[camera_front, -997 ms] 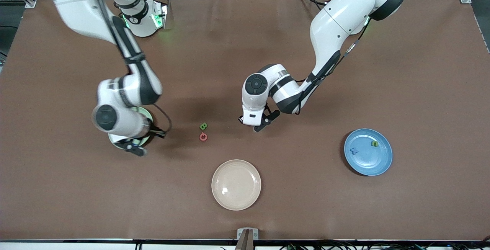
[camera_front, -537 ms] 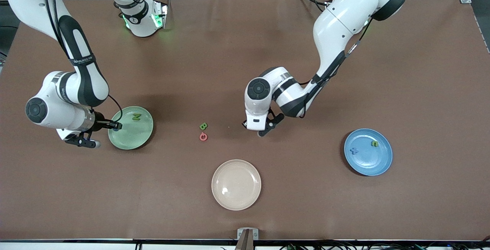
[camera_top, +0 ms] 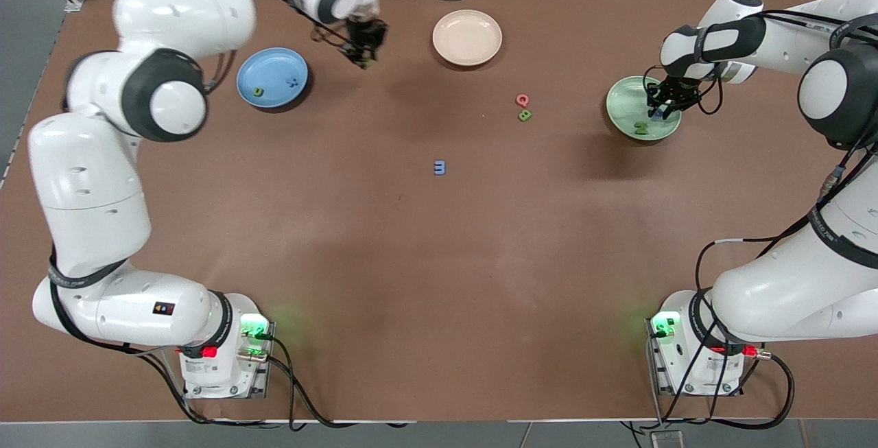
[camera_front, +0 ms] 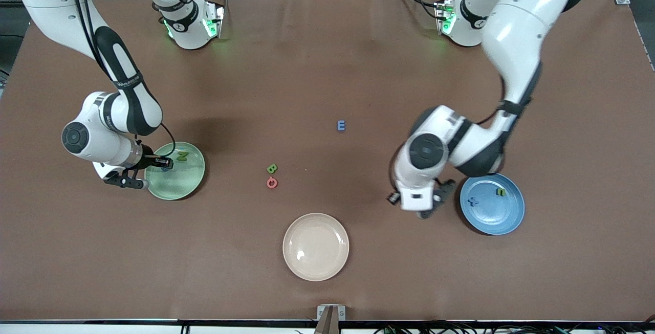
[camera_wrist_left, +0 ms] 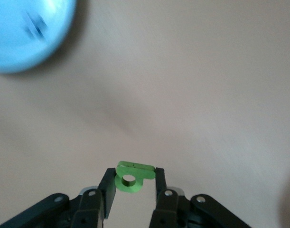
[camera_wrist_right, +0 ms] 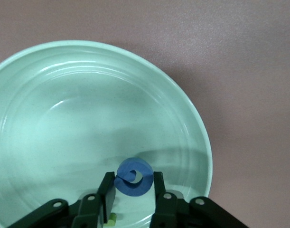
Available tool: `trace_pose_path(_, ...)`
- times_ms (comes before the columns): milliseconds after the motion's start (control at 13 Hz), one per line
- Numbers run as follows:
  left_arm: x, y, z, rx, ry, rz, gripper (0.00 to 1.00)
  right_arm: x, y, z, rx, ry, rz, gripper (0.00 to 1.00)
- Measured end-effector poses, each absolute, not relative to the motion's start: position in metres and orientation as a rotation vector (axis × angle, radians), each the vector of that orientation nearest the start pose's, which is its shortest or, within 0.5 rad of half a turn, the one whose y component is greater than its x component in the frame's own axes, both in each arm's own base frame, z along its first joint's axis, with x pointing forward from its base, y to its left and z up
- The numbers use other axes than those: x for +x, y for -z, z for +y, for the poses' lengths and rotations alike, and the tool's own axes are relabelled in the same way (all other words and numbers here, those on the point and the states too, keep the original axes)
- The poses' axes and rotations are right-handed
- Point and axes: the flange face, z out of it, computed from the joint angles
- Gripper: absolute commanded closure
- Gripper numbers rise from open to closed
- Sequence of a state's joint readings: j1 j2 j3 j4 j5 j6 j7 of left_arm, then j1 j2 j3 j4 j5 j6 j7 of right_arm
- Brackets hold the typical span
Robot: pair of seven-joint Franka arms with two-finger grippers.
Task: Sort upper and lower case letters into plates
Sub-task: 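Release the G in the green plate while the left gripper drops the d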
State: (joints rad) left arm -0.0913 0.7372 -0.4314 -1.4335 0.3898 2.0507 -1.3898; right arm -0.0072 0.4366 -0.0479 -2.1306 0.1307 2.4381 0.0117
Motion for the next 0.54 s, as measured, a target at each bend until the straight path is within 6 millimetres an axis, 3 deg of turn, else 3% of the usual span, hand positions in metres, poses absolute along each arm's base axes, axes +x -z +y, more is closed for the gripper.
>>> trace_pose_path(307, 0.672, -0.281, -0.150, -2.859, -0.037, -1.005, 1.00, 0.571, -0.203, -0.027, -3.057, -0.197, 0.268, 0.00)
trace_pose_path(383, 0.671, -0.277, -0.122, -2.858, -0.062, -0.981, 0.99, 0.580, -0.214, -0.018, -3.050, -0.222, 0.297, 0.00)
trace_pose_path(537, 0.665, -0.261, -0.085, -2.869, -0.111, -0.934, 0.94, 0.599, -0.242, 0.019, -3.042, -0.230, 0.390, 0.00)
